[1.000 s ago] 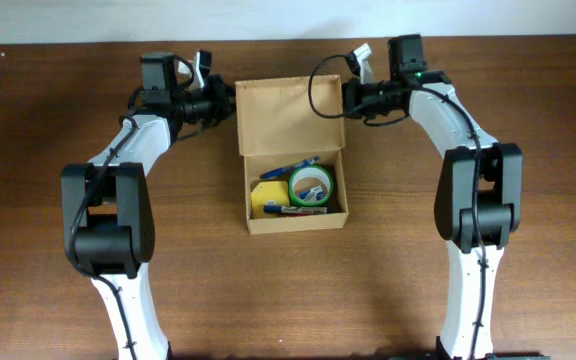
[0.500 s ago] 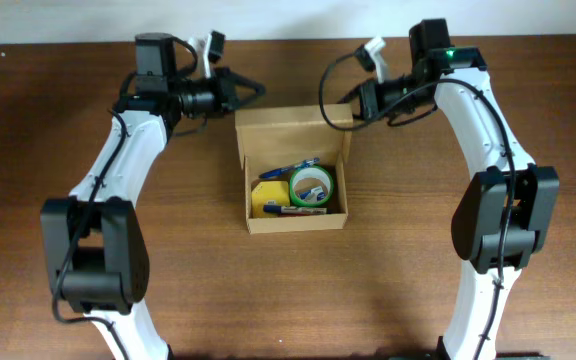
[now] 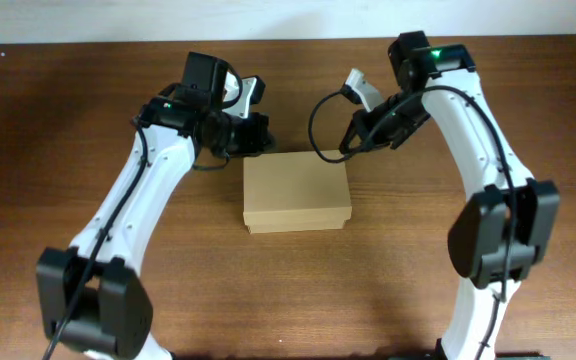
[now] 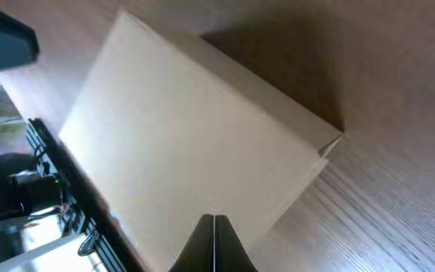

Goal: Pack container
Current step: 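Swing the lid forward with both grippers to close the box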

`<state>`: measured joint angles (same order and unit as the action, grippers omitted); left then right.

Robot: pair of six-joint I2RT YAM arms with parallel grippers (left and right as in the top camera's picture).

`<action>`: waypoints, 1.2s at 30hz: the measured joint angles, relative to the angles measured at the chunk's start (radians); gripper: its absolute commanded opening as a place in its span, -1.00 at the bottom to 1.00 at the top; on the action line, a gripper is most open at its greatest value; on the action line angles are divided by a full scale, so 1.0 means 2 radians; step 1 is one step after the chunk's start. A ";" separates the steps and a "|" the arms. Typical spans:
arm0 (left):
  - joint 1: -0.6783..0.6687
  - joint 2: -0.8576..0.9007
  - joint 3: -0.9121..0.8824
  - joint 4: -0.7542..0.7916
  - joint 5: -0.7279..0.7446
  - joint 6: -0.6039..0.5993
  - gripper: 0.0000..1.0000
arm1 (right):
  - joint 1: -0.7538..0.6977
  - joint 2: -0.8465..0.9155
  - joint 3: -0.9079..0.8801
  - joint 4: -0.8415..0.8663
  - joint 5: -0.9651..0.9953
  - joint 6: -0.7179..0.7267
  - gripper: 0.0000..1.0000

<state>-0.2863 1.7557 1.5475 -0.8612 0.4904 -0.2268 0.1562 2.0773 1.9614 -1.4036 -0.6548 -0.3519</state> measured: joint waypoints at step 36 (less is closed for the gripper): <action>-0.063 -0.314 -0.154 -0.031 -0.137 -0.024 -0.96 | 0.041 -0.179 -0.140 0.032 0.027 0.043 -0.92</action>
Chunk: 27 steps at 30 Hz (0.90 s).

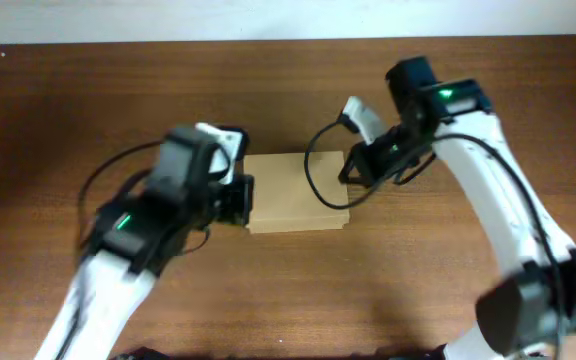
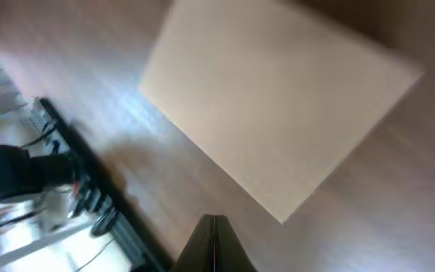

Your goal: Pack container

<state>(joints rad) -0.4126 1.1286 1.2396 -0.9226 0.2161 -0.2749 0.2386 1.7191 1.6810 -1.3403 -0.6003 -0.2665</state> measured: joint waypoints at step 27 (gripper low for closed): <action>0.086 -0.341 -0.069 -0.092 -0.036 0.025 0.99 | 0.000 -0.393 -0.022 -0.096 0.080 0.023 0.98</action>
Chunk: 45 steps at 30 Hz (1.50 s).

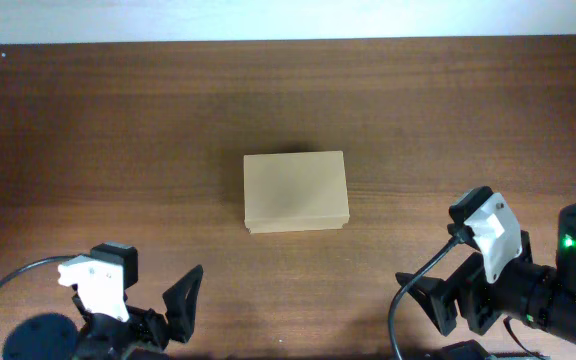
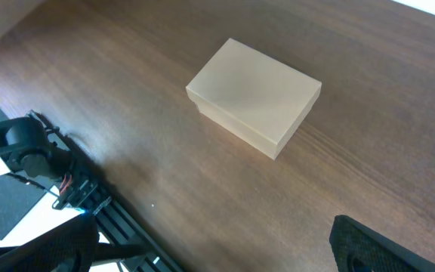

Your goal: Pack container

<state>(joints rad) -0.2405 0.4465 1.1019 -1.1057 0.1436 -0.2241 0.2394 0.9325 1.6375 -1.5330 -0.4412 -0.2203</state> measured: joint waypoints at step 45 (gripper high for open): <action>0.042 -0.216 -0.468 0.238 0.012 0.144 0.99 | 0.000 0.001 -0.001 0.000 0.006 0.000 0.98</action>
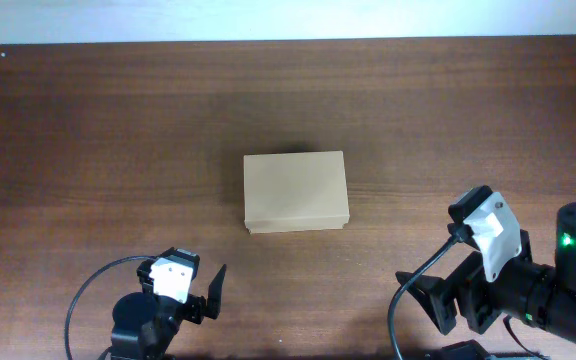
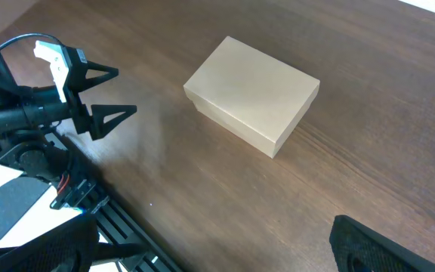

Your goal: Pack container

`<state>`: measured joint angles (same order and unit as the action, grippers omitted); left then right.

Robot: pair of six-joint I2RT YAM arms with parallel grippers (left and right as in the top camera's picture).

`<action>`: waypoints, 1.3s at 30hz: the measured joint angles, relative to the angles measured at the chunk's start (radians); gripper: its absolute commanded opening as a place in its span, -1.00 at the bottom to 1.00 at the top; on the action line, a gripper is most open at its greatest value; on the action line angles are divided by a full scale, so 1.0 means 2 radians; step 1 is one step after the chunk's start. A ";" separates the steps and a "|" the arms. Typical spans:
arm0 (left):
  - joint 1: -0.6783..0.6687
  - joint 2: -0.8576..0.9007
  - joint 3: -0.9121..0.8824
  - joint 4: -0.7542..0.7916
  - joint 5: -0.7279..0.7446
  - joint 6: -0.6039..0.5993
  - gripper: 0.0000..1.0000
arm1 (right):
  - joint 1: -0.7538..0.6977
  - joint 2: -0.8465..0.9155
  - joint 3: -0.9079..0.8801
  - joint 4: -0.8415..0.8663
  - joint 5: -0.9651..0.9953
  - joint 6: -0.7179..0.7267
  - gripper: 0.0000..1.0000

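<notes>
A closed tan cardboard box (image 1: 296,192) lies flat in the middle of the wooden table (image 1: 448,120); the right wrist view shows the box (image 2: 252,94) with its lid on. My left gripper (image 1: 211,293) is pulled back at the near left edge, well short of the box. In the right wrist view the left gripper (image 2: 124,92) has its fingers spread, with nothing between them. My right gripper (image 1: 430,302) sits at the near right edge. Its fingers (image 2: 365,249) stand wide apart and empty.
A dark rail frame (image 2: 104,215) runs along the table's near edge under the left arm. A black cable (image 1: 86,300) loops beside the left arm's base. Bare wood surrounds the box on all sides.
The left arm has shifted a little to the right along the near edge and now sits folded there. The right arm and the box are where they were.
Both grippers were at the closed box's far corners, the right one shut. Then they were at its left and right sides. By 1.5 s ago both arms were back at the near edge with open grippers, and the box stays shut in the middle.
</notes>
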<state>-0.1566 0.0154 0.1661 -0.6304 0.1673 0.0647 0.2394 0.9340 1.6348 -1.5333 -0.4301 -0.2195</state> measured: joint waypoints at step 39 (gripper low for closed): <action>0.000 -0.003 0.000 0.001 0.000 0.000 0.99 | 0.000 -0.459 -0.730 0.442 0.067 -0.055 0.98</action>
<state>-0.1566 0.0101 0.1661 -0.6277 0.1669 0.0647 0.2394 0.0158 0.1749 -0.6491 -0.2955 -0.3294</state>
